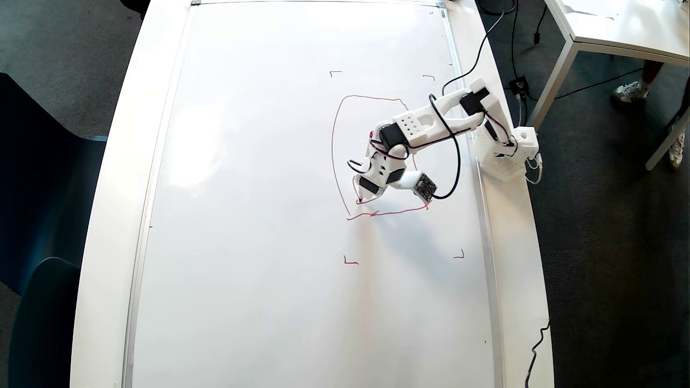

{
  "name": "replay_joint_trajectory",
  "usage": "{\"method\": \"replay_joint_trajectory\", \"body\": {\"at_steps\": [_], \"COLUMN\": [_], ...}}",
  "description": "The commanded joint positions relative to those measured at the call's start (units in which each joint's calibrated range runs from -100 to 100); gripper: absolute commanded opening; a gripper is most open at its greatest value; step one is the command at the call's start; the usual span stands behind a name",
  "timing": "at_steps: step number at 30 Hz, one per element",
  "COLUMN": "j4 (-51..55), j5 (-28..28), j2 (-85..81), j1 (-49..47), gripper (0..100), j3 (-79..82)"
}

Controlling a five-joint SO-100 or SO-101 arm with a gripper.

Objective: Draw on a whiteboard a robot head using a pen attached to the gripper

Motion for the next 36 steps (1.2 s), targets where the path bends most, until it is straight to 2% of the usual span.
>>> {"method": "replay_joint_trajectory", "body": {"at_steps": [1,4,6,9,14,19,28,36], "j4": [0.54,1.93,6.88,9.57,9.49,9.57,6.97,4.8], "j5": [0.06,0.32,2.04,3.38,6.44,8.31,9.33,9.06], "j2": [-0.8,-0.8,-0.97,-6.0,-14.63,-20.25,-18.66,-14.13], "j1": [-0.23,1.09,2.27,4.55,10.3,17.0,22.75,22.97], "gripper": [1,1,1,1,1,1,1,1], "j3": [-3.32,-7.5,-12.04,-9.31,4.3,8.84,13.66,12.75]}}
